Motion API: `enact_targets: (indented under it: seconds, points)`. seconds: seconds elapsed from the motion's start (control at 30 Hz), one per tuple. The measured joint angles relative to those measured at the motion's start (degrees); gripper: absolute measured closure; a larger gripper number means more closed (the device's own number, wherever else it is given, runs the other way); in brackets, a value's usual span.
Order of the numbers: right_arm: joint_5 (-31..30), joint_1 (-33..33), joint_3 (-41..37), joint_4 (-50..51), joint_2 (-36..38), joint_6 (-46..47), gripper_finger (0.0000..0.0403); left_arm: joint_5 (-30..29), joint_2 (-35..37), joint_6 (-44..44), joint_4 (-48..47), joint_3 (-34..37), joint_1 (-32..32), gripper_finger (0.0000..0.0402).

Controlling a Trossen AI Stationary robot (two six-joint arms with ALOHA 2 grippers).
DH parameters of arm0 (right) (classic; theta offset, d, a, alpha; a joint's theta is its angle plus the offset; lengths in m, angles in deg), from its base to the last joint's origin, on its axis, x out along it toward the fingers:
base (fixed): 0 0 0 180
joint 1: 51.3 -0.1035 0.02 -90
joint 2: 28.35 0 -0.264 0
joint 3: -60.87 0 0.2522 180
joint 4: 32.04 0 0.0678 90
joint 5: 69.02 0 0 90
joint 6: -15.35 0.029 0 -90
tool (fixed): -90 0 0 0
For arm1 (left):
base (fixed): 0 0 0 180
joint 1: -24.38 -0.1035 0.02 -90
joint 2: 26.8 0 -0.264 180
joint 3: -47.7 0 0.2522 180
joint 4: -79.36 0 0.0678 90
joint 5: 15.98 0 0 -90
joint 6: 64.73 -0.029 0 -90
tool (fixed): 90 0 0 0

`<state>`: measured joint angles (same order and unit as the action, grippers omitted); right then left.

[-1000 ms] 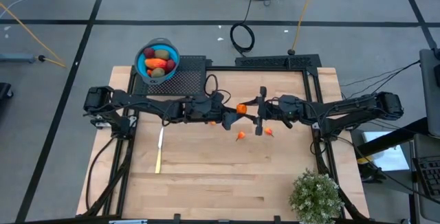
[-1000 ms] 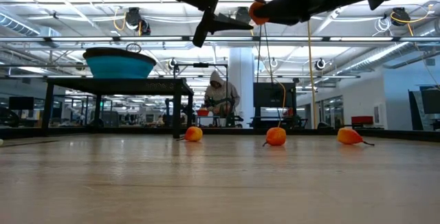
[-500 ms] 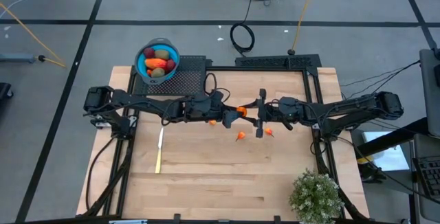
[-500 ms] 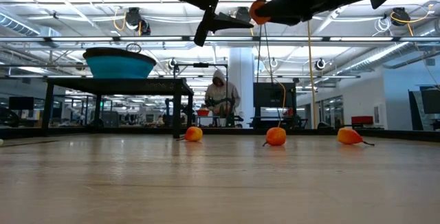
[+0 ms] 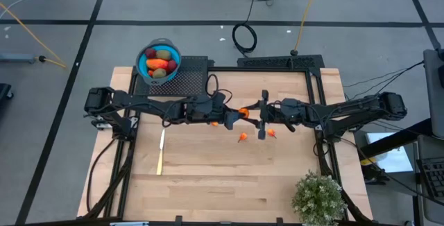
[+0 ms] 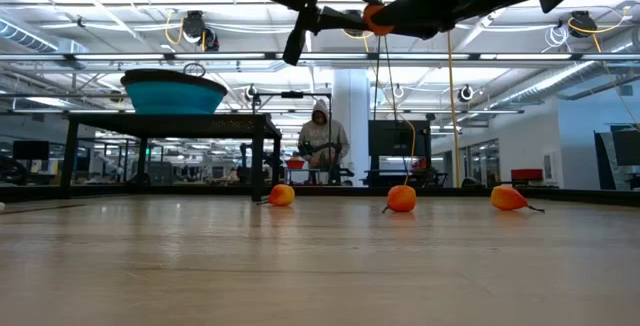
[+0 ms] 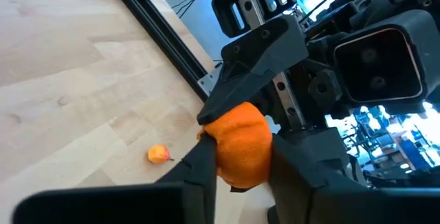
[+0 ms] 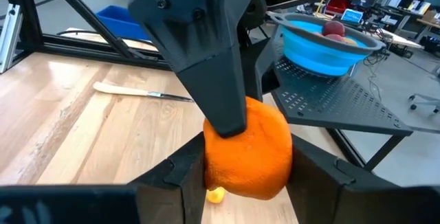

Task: Pick & Place Fruit
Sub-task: Put the tangerine into the blue strainer bowl on the shelf

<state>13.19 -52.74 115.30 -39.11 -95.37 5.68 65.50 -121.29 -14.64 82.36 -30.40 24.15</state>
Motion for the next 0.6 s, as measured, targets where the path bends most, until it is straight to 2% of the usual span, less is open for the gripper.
enact_targets:
  seconds: [0.13,0.6]
  points:
    - [0.0,-0.1,0.0,0.2,0.0,2.4,0.0237,0.6,0.0,0.2,-0.1,0.0,0.1,0.0327]
    - [-2.5,-0.2,0.0,7.0,0.6,9.1,0.0141,0.8,0.0,1.3,-1.3,0.0,0.7,0.0322]
